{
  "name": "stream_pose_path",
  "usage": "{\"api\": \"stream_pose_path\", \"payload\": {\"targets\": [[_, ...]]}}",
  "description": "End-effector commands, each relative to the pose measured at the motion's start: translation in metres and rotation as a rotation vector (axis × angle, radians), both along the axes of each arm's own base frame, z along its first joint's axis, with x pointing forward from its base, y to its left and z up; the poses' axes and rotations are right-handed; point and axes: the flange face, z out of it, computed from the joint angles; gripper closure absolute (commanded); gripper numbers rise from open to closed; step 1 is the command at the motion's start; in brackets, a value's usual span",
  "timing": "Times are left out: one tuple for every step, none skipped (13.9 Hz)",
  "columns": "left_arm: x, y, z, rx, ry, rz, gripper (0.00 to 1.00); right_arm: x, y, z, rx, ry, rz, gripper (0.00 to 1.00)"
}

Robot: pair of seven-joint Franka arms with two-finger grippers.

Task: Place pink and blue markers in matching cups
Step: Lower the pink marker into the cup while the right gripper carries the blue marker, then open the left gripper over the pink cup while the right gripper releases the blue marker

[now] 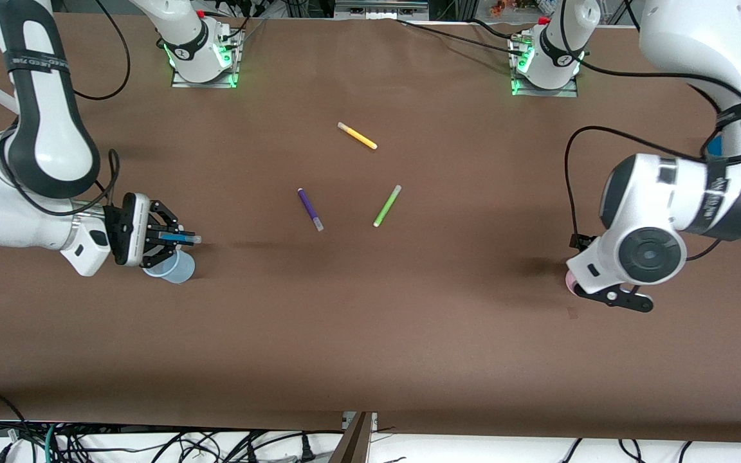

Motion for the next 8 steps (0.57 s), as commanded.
{"api": "stream_pose_path", "payload": {"targets": [[0.0, 0.014, 0.033, -0.059, -0.043, 0.057, 0.0, -0.002, -0.007, 0.0, 0.053, -0.036, 0.076, 1.0], [-0.002, 0.018, 0.045, -0.078, -0.058, 0.07, 0.0, -0.001, -0.015, -0.002, 0.064, -0.053, 0.094, 1.0], [-0.003, 0.023, 0.057, -0.095, -0.074, 0.081, 0.0, -0.001, -0.016, -0.006, 0.089, -0.065, 0.11, 1.0], [-0.006, 0.027, 0.07, -0.117, -0.09, 0.094, 0.0, -0.001, -0.024, -0.01, 0.118, -0.072, 0.126, 1.0], [-0.007, 0.036, 0.08, -0.138, -0.102, 0.113, 0.0, -0.002, -0.032, -0.017, 0.152, -0.061, 0.123, 1.0], [-0.008, 0.045, 0.088, -0.158, -0.114, 0.131, 0.0, -0.002, -0.038, -0.023, 0.186, -0.058, 0.118, 1.0], [-0.009, 0.052, 0.09, -0.171, -0.116, 0.144, 0.0, -0.004, -0.041, -0.024, 0.213, -0.06, 0.126, 1.0], [-0.008, 0.056, 0.093, -0.176, -0.122, 0.151, 0.0, -0.003, -0.046, -0.024, 0.222, -0.067, 0.127, 1.0]]}}
